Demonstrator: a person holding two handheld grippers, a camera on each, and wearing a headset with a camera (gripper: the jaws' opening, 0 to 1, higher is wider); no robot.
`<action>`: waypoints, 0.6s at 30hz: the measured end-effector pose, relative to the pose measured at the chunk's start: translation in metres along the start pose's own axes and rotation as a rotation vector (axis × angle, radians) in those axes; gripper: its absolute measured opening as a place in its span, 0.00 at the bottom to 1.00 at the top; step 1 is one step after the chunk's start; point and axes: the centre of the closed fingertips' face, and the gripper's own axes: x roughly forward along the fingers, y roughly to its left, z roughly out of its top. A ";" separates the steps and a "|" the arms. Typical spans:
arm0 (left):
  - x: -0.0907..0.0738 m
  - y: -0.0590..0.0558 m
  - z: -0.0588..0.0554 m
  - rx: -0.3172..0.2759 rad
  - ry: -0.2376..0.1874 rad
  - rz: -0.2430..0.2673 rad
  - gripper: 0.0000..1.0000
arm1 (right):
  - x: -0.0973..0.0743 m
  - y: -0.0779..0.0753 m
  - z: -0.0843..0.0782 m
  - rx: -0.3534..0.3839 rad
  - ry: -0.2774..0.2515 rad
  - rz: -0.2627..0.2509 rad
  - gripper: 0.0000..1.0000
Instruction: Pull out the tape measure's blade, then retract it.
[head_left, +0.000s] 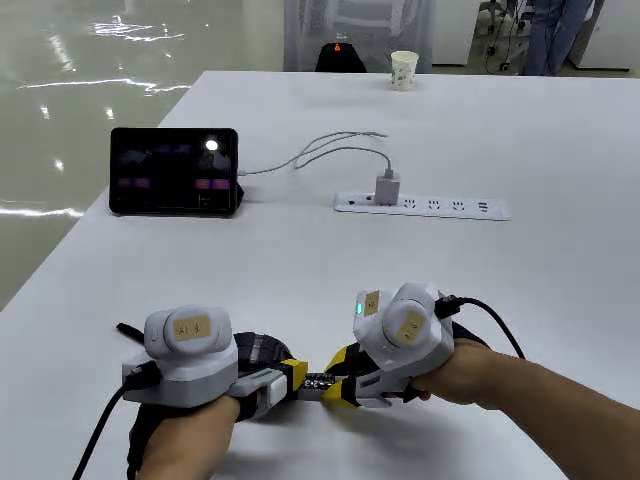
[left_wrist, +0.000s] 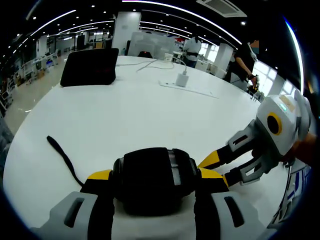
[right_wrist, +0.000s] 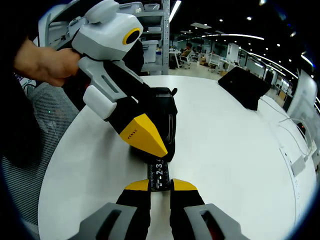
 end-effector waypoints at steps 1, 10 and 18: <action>0.000 0.000 0.000 -0.001 0.000 0.000 0.60 | 0.001 0.000 0.001 0.000 -0.002 0.000 0.10; 0.000 0.000 0.000 -0.005 0.001 0.000 0.60 | 0.007 -0.001 0.007 -0.003 -0.012 0.003 0.10; 0.000 0.000 0.000 -0.011 0.002 -0.001 0.60 | 0.012 -0.001 0.013 -0.004 -0.021 0.008 0.11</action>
